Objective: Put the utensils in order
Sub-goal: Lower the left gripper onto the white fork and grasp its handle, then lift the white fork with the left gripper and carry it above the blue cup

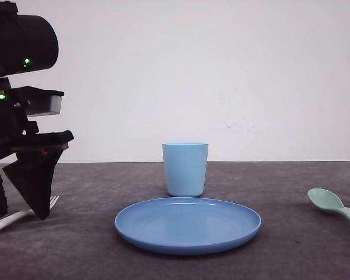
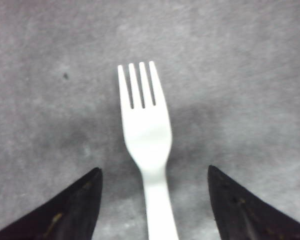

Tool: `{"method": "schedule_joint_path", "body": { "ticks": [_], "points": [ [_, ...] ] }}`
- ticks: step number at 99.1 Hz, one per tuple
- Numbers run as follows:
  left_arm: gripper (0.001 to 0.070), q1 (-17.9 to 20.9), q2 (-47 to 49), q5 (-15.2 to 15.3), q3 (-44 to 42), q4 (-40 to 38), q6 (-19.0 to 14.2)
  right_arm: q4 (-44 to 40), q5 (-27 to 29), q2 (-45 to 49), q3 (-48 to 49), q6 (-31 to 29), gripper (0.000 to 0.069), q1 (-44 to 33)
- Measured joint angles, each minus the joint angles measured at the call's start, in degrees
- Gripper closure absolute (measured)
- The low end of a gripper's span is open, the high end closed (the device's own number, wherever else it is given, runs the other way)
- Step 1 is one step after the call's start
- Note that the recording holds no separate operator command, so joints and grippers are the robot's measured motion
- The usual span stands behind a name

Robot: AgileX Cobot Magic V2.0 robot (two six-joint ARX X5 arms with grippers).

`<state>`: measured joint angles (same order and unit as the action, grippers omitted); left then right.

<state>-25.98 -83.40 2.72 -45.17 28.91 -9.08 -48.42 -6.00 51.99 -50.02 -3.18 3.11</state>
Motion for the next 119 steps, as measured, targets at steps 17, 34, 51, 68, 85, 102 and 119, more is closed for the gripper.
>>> {"method": "schedule_joint_path", "body": {
  "ticks": [17, 34, 51, 68, 85, 102, 119],
  "points": [
    [0.0329, -0.1, -1.3, 0.4, -0.4, 0.0, -0.2, 0.0, 0.0, 0.0, 0.0, 0.0, 0.0010, 0.0],
    [0.0517, -0.3, -1.6, 0.3, -0.6, -0.5, -0.2, 0.0, 0.0, 0.0, 0.0, 0.0, 0.0010, 0.0],
    [0.0668, -1.6, -1.7, 0.2, -0.7, -0.9, -0.6, 0.0, 0.0, 0.0, 0.0, 0.0, 0.0010, 0.0],
    [0.0669, -1.9, -1.9, 0.3, -1.1, -0.2, -0.6, 0.0, 0.0, 0.0, 0.0, 0.0, 0.0010, 0.0],
    [0.0669, -1.9, -2.2, 0.3, -2.3, 1.8, -0.6, 0.0, 0.0, 0.0, 0.0, 0.0, 0.0010, 0.0],
    [0.0670, -2.6, -1.6, 0.4, -5.4, 1.5, -0.6, 0.0, 0.0, 0.0, 0.0, 0.0, 0.0010, 0.0],
    [0.0670, -3.4, 1.7, 0.3, -6.3, -2.4, -0.6, 0.0, 0.0, 0.0, 0.0, 0.0, 0.0010, 0.0]
  ]
}}
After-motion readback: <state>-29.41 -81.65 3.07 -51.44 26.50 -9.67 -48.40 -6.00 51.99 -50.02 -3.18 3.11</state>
